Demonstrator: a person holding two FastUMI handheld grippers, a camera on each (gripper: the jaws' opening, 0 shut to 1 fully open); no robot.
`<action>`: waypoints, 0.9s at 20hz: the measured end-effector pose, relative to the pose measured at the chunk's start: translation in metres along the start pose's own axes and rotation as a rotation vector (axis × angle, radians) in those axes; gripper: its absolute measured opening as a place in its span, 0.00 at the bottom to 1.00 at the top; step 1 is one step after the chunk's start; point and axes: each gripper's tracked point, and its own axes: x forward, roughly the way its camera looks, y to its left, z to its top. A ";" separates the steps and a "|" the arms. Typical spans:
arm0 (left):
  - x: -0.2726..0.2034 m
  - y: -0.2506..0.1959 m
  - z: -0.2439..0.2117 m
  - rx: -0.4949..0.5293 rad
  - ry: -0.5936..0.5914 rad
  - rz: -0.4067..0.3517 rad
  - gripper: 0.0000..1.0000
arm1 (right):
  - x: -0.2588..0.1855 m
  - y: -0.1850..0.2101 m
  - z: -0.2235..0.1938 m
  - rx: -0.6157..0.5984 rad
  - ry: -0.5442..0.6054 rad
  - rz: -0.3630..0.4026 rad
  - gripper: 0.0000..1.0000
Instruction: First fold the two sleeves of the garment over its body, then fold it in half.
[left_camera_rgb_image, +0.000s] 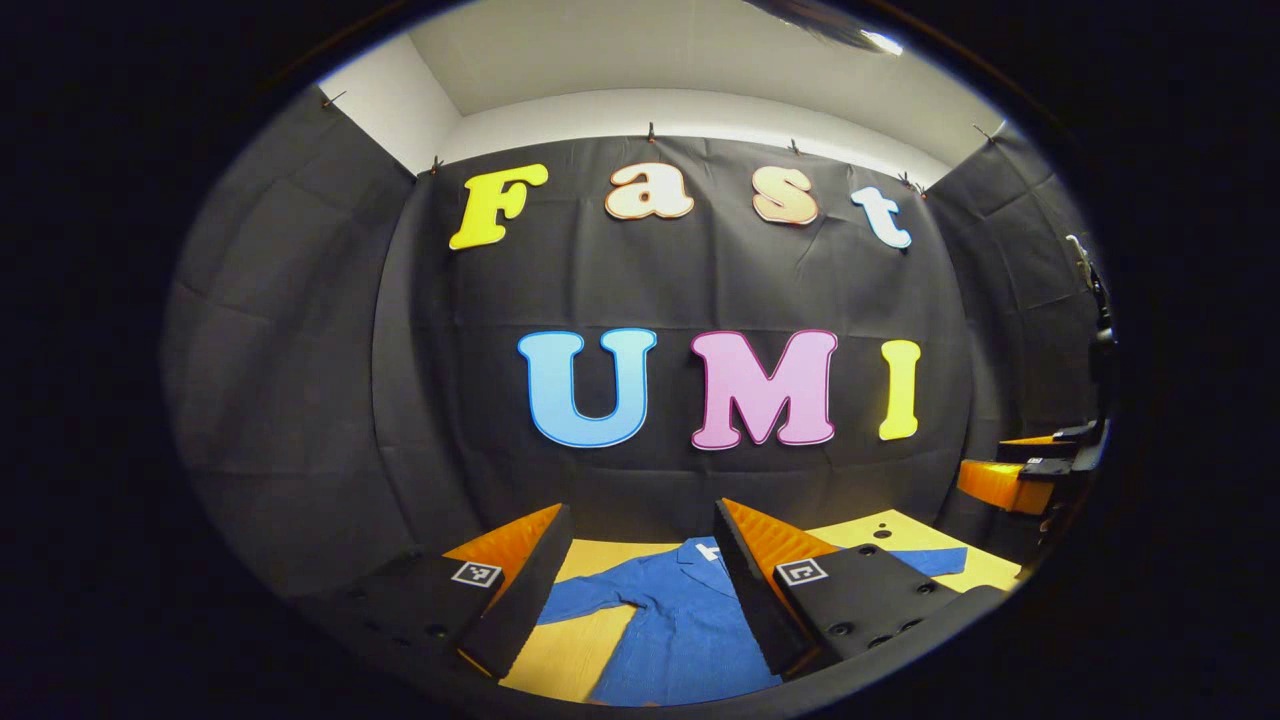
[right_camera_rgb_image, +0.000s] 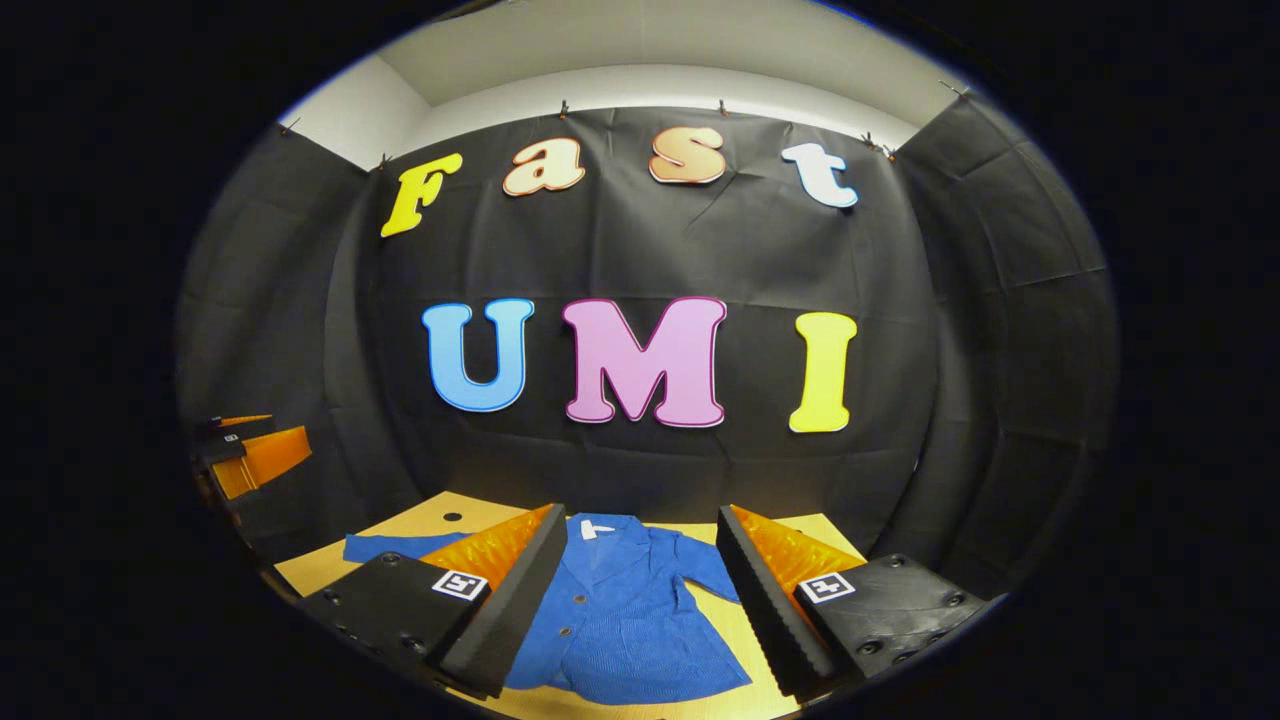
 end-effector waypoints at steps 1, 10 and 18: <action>0.003 -0.002 -0.002 0.007 0.008 0.006 0.82 | 0.006 0.001 -0.004 0.001 0.008 0.014 0.96; 0.035 -0.015 -0.022 0.002 0.052 0.096 0.82 | 0.095 -0.014 -0.064 0.068 0.167 0.063 0.96; 0.062 -0.034 -0.046 0.006 0.142 0.167 0.82 | 0.157 -0.074 -0.207 0.169 0.584 -0.001 0.98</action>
